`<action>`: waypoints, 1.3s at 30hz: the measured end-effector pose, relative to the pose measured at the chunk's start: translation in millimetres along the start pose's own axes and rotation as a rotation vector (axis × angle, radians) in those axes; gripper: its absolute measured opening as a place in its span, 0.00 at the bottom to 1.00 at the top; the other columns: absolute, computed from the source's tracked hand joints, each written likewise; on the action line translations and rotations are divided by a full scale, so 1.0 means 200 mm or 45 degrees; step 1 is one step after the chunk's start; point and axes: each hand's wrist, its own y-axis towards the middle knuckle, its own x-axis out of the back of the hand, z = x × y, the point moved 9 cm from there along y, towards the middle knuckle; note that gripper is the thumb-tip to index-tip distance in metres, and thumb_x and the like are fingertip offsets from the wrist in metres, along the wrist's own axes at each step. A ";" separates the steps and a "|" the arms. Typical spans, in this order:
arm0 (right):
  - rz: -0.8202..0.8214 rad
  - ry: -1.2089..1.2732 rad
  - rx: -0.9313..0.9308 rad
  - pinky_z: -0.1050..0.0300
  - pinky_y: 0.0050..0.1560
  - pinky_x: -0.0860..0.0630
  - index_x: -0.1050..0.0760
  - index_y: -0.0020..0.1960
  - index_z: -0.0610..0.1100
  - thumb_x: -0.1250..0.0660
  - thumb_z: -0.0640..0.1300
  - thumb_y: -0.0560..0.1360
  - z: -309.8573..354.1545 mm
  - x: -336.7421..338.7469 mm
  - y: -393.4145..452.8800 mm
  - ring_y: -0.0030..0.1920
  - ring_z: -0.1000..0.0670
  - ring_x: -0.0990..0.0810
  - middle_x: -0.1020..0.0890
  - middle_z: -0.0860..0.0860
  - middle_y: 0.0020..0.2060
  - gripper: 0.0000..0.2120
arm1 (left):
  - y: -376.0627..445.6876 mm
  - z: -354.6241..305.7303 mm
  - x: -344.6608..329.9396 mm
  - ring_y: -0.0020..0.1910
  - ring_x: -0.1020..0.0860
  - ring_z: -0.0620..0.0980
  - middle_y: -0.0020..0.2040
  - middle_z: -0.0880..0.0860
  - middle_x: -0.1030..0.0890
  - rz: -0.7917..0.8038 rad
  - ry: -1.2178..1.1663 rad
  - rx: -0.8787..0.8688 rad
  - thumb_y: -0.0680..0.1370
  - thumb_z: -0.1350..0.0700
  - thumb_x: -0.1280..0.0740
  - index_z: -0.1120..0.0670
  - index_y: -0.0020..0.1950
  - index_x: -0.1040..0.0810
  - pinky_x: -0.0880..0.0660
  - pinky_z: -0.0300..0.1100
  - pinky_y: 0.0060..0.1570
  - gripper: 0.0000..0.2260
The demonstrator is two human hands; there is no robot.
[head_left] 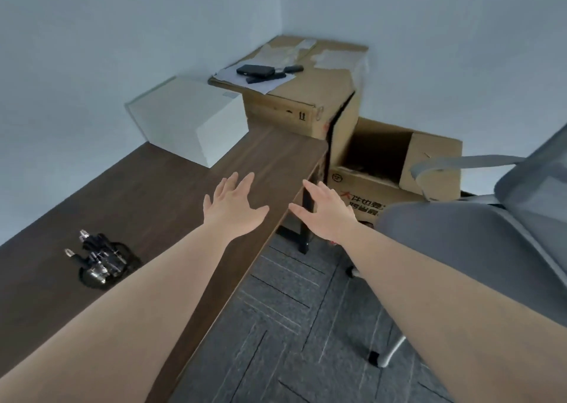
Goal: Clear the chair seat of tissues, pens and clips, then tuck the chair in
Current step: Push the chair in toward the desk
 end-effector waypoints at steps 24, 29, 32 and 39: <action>-0.224 0.054 -0.758 0.35 0.74 0.51 0.54 0.77 0.58 0.42 0.66 0.74 -2.43 0.77 -1.23 0.78 0.47 0.54 0.50 0.53 0.78 0.37 | -0.78 -2.37 -1.28 0.78 0.54 0.52 0.79 0.50 0.52 0.486 0.173 -0.775 0.75 0.35 0.40 0.42 0.76 0.51 0.48 0.59 0.75 0.35; -0.369 0.049 -0.945 0.38 0.75 0.51 0.58 0.77 0.53 0.39 0.64 0.74 -2.71 0.85 -1.42 0.78 0.48 0.56 0.54 0.51 0.78 0.41 | -0.90 -2.63 -1.49 0.78 0.56 0.52 0.79 0.49 0.56 0.674 0.216 -0.909 0.74 0.35 0.40 0.41 0.76 0.56 0.47 0.57 0.75 0.37; -0.402 0.065 -1.038 0.39 0.75 0.51 0.61 0.77 0.51 0.39 0.64 0.74 -2.83 0.86 -1.52 0.78 0.47 0.57 0.56 0.50 0.78 0.44 | -0.97 -2.72 -1.58 0.78 0.56 0.52 0.79 0.49 0.57 0.734 0.201 -0.953 0.75 0.35 0.40 0.41 0.76 0.59 0.46 0.56 0.74 0.38; -0.342 0.133 -1.153 0.40 0.76 0.51 0.64 0.77 0.49 0.39 0.67 0.72 -3.03 0.80 -1.59 0.78 0.47 0.58 0.58 0.49 0.78 0.48 | -1.11 -2.76 -1.75 0.78 0.58 0.52 0.79 0.49 0.60 0.805 0.326 -1.047 0.75 0.34 0.42 0.40 0.76 0.62 0.48 0.55 0.74 0.38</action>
